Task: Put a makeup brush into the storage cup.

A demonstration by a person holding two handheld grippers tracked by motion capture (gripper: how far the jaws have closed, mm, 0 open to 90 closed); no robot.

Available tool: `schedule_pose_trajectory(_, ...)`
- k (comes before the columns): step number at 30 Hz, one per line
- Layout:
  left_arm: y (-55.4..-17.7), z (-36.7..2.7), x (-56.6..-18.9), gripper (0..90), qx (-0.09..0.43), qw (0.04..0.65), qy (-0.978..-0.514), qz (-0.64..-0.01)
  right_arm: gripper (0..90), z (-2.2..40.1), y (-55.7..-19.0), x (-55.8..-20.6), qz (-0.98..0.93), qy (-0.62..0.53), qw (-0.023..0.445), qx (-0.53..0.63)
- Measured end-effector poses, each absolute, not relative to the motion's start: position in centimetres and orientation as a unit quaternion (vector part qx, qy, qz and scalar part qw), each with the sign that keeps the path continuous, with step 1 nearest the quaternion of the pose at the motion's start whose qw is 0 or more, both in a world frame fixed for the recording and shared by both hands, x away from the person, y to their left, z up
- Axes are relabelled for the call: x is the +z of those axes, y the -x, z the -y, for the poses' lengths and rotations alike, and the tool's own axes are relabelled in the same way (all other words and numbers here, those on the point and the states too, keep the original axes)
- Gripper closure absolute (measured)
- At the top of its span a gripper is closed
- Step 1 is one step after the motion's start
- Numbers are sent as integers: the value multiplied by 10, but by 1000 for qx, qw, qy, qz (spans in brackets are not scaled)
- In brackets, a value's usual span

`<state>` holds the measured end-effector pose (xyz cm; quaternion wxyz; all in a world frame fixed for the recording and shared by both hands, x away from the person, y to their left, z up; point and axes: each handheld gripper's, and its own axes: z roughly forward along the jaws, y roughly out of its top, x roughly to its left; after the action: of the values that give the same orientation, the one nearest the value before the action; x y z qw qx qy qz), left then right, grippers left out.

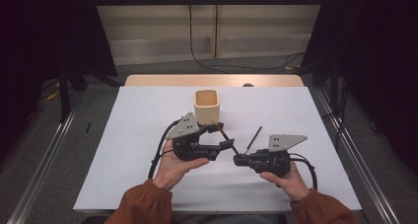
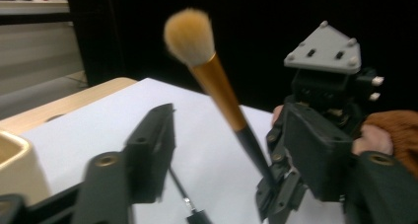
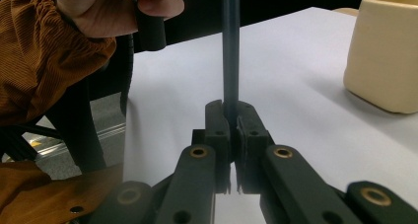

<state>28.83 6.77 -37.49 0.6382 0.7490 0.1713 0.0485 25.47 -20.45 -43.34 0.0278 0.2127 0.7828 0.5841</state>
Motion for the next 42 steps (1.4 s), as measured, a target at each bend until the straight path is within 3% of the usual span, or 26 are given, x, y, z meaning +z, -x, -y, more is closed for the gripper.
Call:
schedule_pose_trajectory(7,-291,-71,-375,628,31,646,-741,-179,863,207,-256,-433,-780,-220,38,585)
schedule_pose_trajectory(16,-294,-73,-375,751,13,653,-730,-203,863,205,-256,-434,-784,-218,33,581)
schedule_pose_trajectory(32,-291,-67,-378,832,-40,658,-724,-203,854,203,-255,-441,-790,-223,36,570)
schedule_pose_trajectory(42,-286,-64,-376,840,-34,654,-730,-196,820,203,-254,-440,-785,-218,36,578)
